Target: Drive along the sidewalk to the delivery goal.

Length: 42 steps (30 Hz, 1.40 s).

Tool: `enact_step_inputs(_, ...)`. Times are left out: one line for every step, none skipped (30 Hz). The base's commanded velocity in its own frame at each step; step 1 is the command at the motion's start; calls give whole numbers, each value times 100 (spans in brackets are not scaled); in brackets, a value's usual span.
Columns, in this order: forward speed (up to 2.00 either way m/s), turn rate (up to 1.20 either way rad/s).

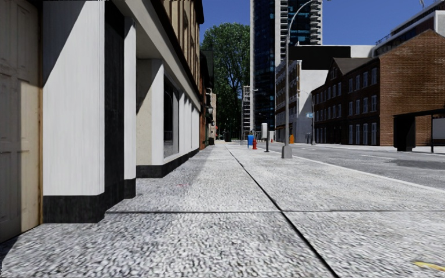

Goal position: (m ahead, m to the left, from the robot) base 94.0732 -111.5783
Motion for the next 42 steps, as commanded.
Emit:
enact_step_inputs(200,0)
enact_step_inputs(200,0)
enact_step_inputs(200,0)
enact_step_inputs(200,0)
enact_step_inputs(200,0)
enact_step_inputs(200,0)
enact_step_inputs(200,0)
enact_step_inputs(200,0)
enact_step_inputs(200,0)
enact_step_inputs(200,0)
enact_step_inputs(200,0)
enact_step_inputs(200,0)
enact_step_inputs(200,0)
enact_step_inputs(200,0)
enact_step_inputs(200,0)
enact_step_inputs(200,0)
enact_step_inputs(200,0)
enact_step_inputs(200,0)
enact_step_inputs(200,0)
enact_step_inputs(200,0)
enact_step_inputs(200,0)
enact_step_inputs(200,0)
enact_step_inputs(200,0)
enact_step_inputs(200,0)
enact_step_inputs(200,0)
enact_step_inputs(200,0)
enact_step_inputs(200,0)
enact_step_inputs(200,0)
enact_step_inputs(200,0)
enact_step_inputs(200,0)
enact_step_inputs(200,0)
enact_step_inputs(200,0)
enact_step_inputs(200,0)
enact_step_inputs(200,0)
enact_step_inputs(200,0)
enact_step_inputs(200,0)
enact_step_inputs(200,0)
enact_step_inputs(200,0)
enact_step_inputs(200,0)
enact_step_inputs(200,0)
enact_step_inputs(200,0)
enact_step_inputs(200,0)
